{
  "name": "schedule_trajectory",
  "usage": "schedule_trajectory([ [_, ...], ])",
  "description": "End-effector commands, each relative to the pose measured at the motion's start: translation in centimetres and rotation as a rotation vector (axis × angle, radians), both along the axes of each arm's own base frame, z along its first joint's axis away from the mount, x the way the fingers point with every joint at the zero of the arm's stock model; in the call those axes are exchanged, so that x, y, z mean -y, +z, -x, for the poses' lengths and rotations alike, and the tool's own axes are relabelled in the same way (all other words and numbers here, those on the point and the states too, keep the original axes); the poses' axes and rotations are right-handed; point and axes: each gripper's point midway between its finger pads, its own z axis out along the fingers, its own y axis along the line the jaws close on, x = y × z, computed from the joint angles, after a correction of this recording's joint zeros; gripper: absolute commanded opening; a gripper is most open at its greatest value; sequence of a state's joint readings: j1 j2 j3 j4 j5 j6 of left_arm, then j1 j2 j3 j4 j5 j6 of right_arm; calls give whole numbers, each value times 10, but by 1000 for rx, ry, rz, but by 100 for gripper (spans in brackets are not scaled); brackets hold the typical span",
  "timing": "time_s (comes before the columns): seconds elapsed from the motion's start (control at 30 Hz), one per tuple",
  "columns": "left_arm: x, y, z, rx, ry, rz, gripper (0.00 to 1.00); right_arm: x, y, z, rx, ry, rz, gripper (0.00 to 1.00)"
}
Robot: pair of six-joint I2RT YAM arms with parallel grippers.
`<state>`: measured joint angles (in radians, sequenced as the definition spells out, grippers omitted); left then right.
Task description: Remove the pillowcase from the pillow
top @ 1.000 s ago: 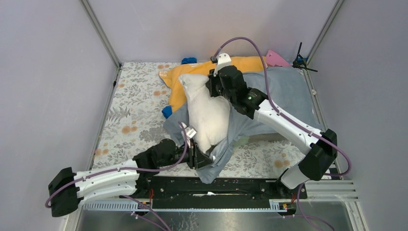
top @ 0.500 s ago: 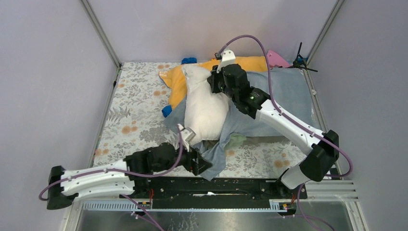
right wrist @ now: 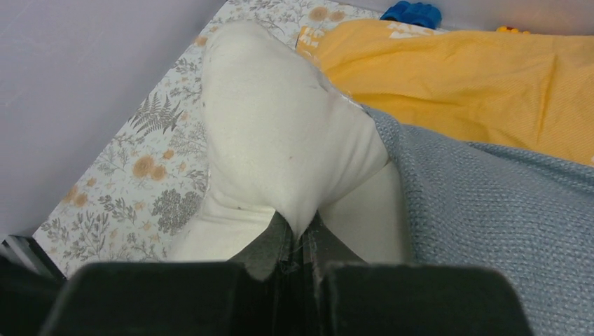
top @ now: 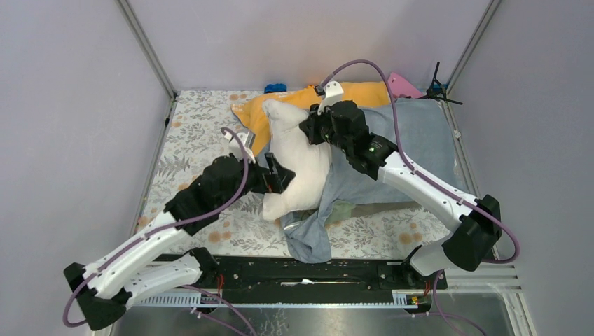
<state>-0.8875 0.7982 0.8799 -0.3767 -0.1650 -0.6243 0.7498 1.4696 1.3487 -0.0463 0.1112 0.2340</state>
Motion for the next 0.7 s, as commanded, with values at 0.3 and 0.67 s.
schedule_trajectory([
  [0.3,25,-26,-52,-62,-14,-57,98,-4,59,30,80,132,-156,14],
  [0.67,-14,-19,-52,29,139,-27,4,61,36,66,97,11,-106,96],
])
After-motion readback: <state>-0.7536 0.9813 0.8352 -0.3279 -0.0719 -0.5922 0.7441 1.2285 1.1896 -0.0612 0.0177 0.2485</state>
